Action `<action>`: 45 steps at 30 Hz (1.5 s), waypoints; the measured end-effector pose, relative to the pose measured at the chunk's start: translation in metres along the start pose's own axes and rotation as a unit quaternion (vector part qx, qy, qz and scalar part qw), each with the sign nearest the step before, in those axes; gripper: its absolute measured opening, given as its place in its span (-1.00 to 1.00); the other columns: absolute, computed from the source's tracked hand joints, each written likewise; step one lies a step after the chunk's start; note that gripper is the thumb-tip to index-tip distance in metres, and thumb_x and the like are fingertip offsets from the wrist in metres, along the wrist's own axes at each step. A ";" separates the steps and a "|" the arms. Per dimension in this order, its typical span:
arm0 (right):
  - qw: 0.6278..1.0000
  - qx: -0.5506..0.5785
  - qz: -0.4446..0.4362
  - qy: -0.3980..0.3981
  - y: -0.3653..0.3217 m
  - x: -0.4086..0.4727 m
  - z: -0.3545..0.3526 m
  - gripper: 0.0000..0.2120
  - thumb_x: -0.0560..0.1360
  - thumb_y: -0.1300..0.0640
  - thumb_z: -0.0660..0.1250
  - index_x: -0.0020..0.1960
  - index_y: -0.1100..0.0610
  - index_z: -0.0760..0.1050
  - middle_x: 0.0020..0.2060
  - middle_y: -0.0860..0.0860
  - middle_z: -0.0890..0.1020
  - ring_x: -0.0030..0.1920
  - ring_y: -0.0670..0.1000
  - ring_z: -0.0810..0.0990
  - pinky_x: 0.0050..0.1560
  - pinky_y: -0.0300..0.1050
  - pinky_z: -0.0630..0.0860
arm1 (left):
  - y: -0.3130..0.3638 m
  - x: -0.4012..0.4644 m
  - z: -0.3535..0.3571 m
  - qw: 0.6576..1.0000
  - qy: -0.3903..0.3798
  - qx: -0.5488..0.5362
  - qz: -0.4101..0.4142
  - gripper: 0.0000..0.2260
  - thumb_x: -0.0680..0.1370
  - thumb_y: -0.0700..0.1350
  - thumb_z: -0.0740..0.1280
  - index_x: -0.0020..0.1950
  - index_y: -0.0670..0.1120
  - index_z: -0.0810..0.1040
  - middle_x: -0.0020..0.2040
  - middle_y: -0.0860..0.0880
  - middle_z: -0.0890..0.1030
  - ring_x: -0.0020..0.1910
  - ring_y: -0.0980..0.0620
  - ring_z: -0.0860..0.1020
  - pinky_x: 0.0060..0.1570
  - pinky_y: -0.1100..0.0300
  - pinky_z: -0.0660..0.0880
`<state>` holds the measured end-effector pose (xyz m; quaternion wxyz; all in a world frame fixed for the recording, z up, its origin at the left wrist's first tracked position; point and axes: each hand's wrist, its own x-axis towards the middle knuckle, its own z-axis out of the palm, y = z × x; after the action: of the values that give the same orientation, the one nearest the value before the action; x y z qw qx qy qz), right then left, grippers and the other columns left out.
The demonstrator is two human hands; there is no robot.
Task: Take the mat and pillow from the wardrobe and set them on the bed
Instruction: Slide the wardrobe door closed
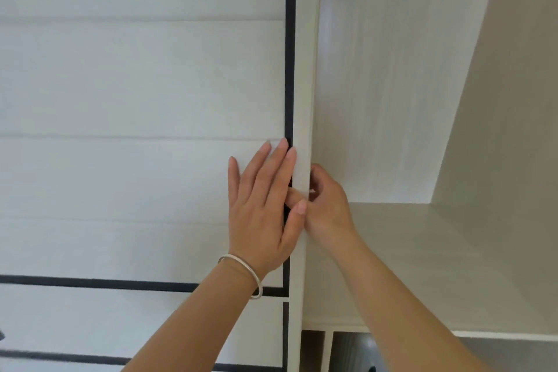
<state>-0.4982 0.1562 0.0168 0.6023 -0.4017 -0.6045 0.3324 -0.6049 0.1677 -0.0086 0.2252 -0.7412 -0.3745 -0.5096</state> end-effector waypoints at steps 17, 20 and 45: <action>0.991 -0.034 -0.048 0.117 0.015 -0.015 -0.141 -0.77 0.49 0.24 0.32 -0.26 -0.02 0.40 -0.54 -0.32 0.52 -0.48 -0.28 0.46 -0.40 -0.47 0.38 | 0.125 0.032 0.078 0.999 -0.014 -0.019 0.039 -0.51 0.62 0.07 -0.16 0.48 -0.09 0.19 0.47 -0.02 0.22 0.48 -0.01 0.17 0.50 -0.06 -0.11; 0.988 -0.048 -0.068 0.131 0.014 -0.019 -0.168 -0.79 0.50 0.21 0.32 -0.25 -0.03 0.42 -0.48 -0.33 0.55 -0.43 -0.30 0.49 -0.36 -0.46 0.41 | 0.152 0.037 0.093 0.999 -0.007 -0.023 0.043 -0.52 0.61 0.06 -0.12 0.47 -0.11 0.22 0.46 -0.06 0.30 0.47 -0.03 0.20 0.49 -0.08 -0.08; 0.705 -0.566 -0.183 0.386 0.037 -0.032 -0.355 -0.60 0.52 0.02 0.12 0.19 0.24 0.49 0.07 0.14 0.59 0.12 0.14 0.45 0.11 -0.09 0.30 | 0.315 0.069 0.185 0.995 -0.035 -0.071 0.057 -0.50 0.53 -0.01 0.06 0.46 -0.09 0.28 0.47 -0.05 0.34 0.47 0.03 0.15 0.47 -0.03 -0.12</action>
<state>-0.1437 0.1156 -0.0120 0.4915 -0.6417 -0.4551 -0.3735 -0.2350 0.1282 0.0001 0.1872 -0.7929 -0.3023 -0.4949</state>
